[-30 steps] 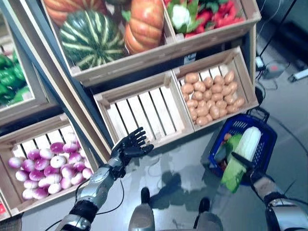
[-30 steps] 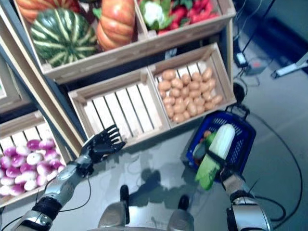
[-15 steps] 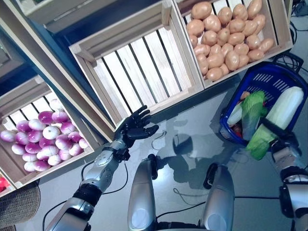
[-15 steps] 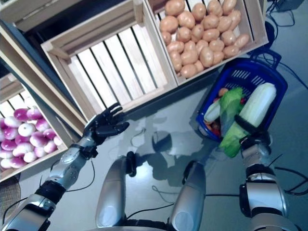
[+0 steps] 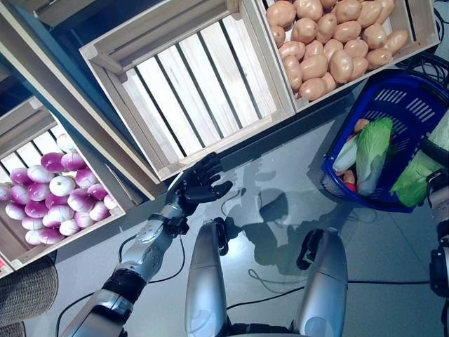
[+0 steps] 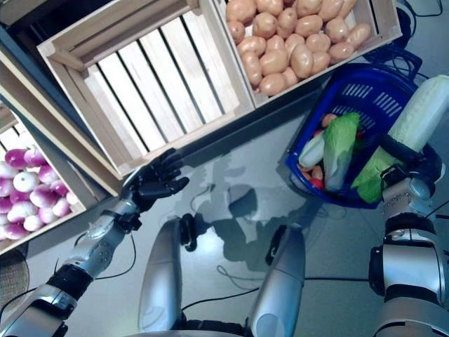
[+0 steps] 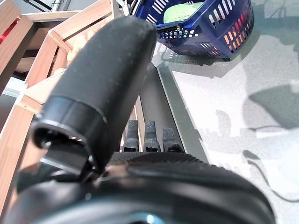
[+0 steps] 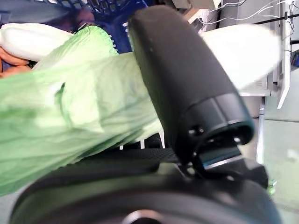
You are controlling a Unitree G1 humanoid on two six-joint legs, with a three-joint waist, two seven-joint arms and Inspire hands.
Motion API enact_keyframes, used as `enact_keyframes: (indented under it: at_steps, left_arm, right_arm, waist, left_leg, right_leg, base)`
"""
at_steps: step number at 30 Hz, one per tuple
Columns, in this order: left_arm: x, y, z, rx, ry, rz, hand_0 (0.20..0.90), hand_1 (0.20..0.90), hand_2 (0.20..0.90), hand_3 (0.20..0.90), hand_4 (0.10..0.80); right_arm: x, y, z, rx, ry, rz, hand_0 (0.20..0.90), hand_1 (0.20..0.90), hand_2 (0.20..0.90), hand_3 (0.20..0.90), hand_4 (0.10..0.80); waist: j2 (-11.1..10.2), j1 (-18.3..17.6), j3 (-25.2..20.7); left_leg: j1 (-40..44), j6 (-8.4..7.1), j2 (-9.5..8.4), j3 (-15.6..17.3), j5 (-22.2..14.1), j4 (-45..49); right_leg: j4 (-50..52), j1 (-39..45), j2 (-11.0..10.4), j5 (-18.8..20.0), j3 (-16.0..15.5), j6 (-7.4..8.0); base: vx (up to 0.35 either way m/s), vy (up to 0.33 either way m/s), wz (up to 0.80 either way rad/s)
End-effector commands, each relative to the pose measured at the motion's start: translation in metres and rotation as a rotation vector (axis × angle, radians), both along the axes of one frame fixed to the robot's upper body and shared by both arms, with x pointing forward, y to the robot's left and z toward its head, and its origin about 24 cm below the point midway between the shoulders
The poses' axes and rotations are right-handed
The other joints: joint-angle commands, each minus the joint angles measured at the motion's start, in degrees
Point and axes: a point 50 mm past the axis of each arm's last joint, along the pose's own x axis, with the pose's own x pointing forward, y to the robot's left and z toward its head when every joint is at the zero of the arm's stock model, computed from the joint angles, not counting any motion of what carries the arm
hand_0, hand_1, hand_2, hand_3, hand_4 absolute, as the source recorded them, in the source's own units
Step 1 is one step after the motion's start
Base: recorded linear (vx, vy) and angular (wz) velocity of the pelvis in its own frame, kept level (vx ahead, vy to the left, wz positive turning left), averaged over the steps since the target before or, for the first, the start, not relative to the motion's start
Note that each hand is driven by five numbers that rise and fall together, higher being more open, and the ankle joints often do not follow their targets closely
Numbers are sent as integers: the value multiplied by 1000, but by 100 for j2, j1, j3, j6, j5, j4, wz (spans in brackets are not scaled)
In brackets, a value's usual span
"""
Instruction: Put vegetables into the basket
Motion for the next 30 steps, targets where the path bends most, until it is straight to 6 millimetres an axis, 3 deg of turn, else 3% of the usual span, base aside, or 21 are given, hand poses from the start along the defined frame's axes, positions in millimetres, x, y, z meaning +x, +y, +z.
enact_keyframes:
  at_steps: [1,18,19,21,22,24,25,27,29,30]
  left_arm:
    - [6,14,45,-12,-228,-10,900,900,900,900,800]
    - [7,23,43,-10,-212,7,900,900,900,900,800]
    - [7,23,42,-11,-207,5,900,900,900,900,800]
    - [6,22,38,-10,-194,0,900,900,900,900,800]
    - [5,21,34,-13,-184,-1,900,900,900,900,800]
    - [5,20,32,-14,-176,0,900,900,900,900,800]
    - [5,18,29,6,-167,3,900,900,900,900,800]
    - [4,16,25,14,-154,1,900,900,900,900,800]
    - [1,12,14,28,-115,6,900,900,900,900,800]
    - [1,11,13,29,-109,8,900,900,900,900,800]
  right_arm:
    - [-15,-28,51,-177,-71,-53,900,900,900,900,800]
    - [-12,-23,29,-114,-2,52,900,900,900,900,800]
    - [-12,-20,23,-103,12,61,900,900,900,900,800]
    - [-11,-15,8,-88,49,90,900,900,900,900,800]
    - [-11,-7,-11,-71,89,123,900,900,900,900,800]
    - [-11,-2,-23,-63,112,146,900,900,900,900,800]
    - [-13,10,-49,-13,145,193,900,900,900,900,800]
    - [-15,18,-65,19,171,214,900,900,900,900,800]
    - [-22,38,-100,81,214,256,900,900,900,900,800]
    - [-23,41,-105,87,222,265,900,900,900,900,800]
  waist:
    - [-129,59,-205]
    - [-355,184,-554]
    - [-379,184,-593]
    - [-407,193,-682]
    - [-452,196,-762]
    - [-480,198,-829]
    - [-532,206,-1006]
    - [-563,210,-1115]
    - [-628,205,-1441]
    - [-635,204,-1478]
  left_leg:
    - [870,156,159,220,-992,-9]
    - [1800,120,196,420,-650,-1065]
    - [1842,160,194,465,-421,-1284]
    - [2088,110,182,449,-394,-1568]
    - [2291,147,140,520,-36,-2031]
    - [2483,147,116,561,113,-2316]
    - [2864,130,67,664,384,-2891]
    - [3138,117,14,719,559,-3262]
    - [3681,76,-101,809,921,-4124]
    - [3757,71,-114,819,961,-4218]
  right_leg:
    - [-508,582,50,295,-71,-281]
    - [-1313,1440,10,602,-380,-183]
    - [-1508,1476,28,796,-446,-249]
    - [-1746,1712,78,810,-465,-180]
    - [-2234,1944,151,1111,-570,-230]
    - [-2536,2148,205,1229,-627,-218]
    - [-3166,2559,333,1434,-749,-178]
    - [-3576,2865,440,1567,-808,-149]
    - [-4560,3524,720,1833,-877,-80]
    - [-4672,3619,756,1863,-889,-79]
  base:
    - [32,21,1]
    - [18,22,1]
    - [-35,12,1]
    - [60,6,-2]
    - [72,-3,-3]
    - [70,-11,-3]
    - [152,-27,-4]
    - [182,-33,-11]
    - [263,-40,-10]
    - [227,-25,0]
